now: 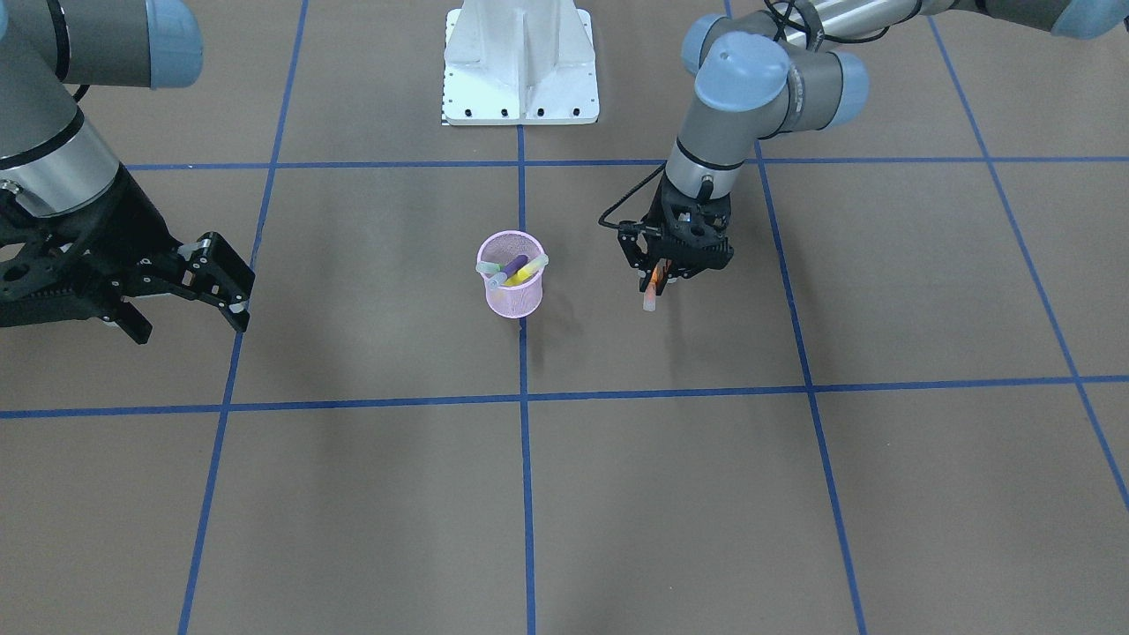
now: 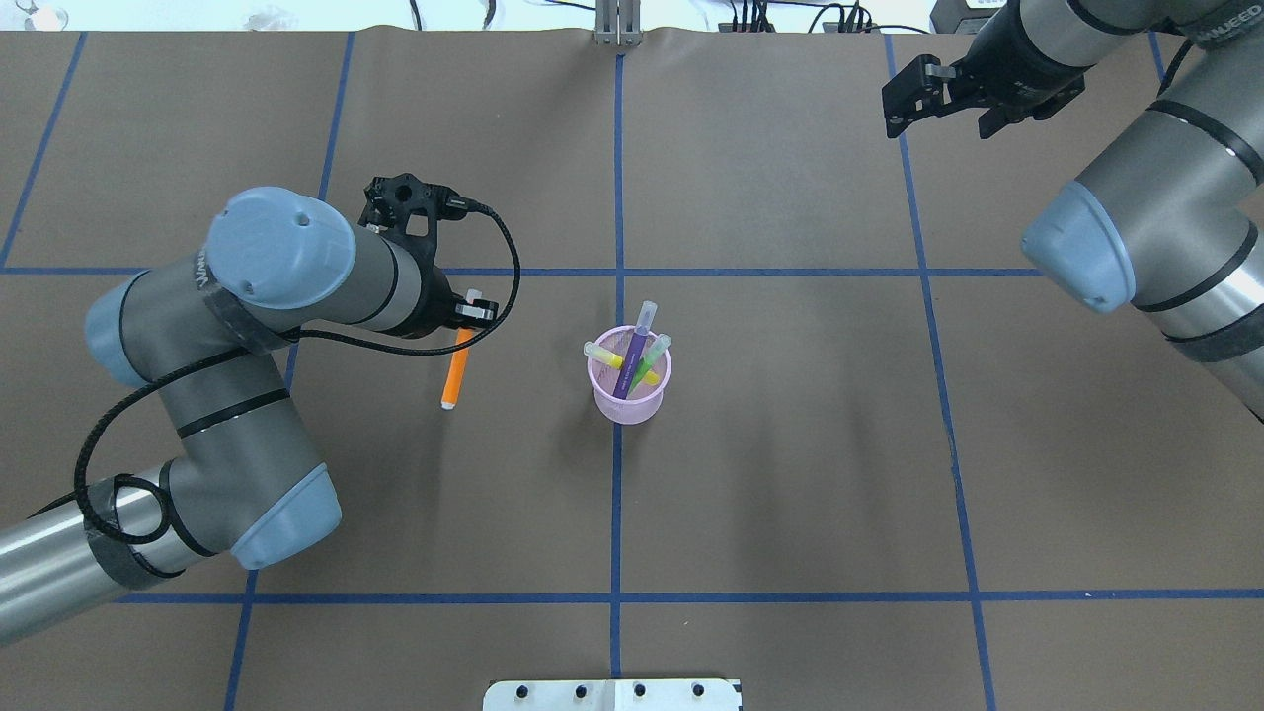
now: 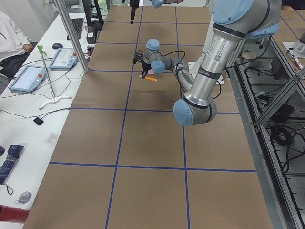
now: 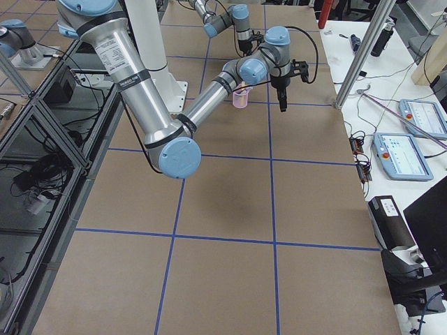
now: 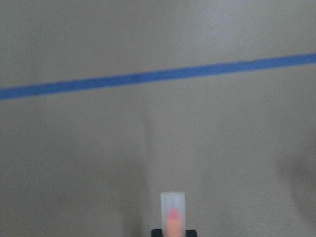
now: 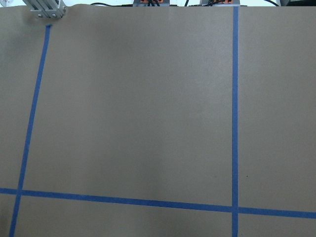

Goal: Collect pens into pen holder
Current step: 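Grasp and lift the orange marker with the left gripper, then carry the orange marker over the pink cup and lower it in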

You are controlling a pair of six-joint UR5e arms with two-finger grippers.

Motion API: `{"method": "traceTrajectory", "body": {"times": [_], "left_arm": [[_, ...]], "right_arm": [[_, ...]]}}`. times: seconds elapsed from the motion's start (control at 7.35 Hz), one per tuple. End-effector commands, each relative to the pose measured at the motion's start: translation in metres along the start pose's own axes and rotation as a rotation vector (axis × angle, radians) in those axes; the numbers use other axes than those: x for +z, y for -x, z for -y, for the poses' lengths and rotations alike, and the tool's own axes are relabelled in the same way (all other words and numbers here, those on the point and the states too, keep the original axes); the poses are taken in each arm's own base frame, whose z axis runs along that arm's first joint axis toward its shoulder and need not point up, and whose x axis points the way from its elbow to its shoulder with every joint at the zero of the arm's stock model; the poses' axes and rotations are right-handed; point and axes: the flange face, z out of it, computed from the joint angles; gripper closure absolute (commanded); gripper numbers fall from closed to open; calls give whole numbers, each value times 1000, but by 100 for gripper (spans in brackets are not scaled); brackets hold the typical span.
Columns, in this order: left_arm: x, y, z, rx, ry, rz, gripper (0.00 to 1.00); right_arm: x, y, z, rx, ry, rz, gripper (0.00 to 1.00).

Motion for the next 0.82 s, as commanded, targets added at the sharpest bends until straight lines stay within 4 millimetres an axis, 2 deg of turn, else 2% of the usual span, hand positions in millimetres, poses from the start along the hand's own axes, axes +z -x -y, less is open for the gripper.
{"method": "traceTrajectory", "body": {"times": [0.0, 0.14, 0.27, 0.41, 0.54, 0.68], "left_arm": [[-22, -19, 10, 126, -226, -230, 100], [-23, -23, 9, 142, -300, -324, 100], [-22, -42, 4, 142, -404, -379, 100], [-20, -78, -9, 142, -448, -430, 100], [-14, -100, -28, 140, -449, -445, 100], [-7, -114, -46, 139, -459, -438, 100]], "right_arm": [[2, -2, 0, 0, 1, -3, 0], [2, -2, 0, 0, 0, -4, 0], [2, -2, 0, 0, -1, -5, 0], [2, -2, 0, 0, -1, -5, 0], [2, -2, 0, 0, -1, -5, 0], [2, -2, 0, 0, -1, -5, 0]]}}
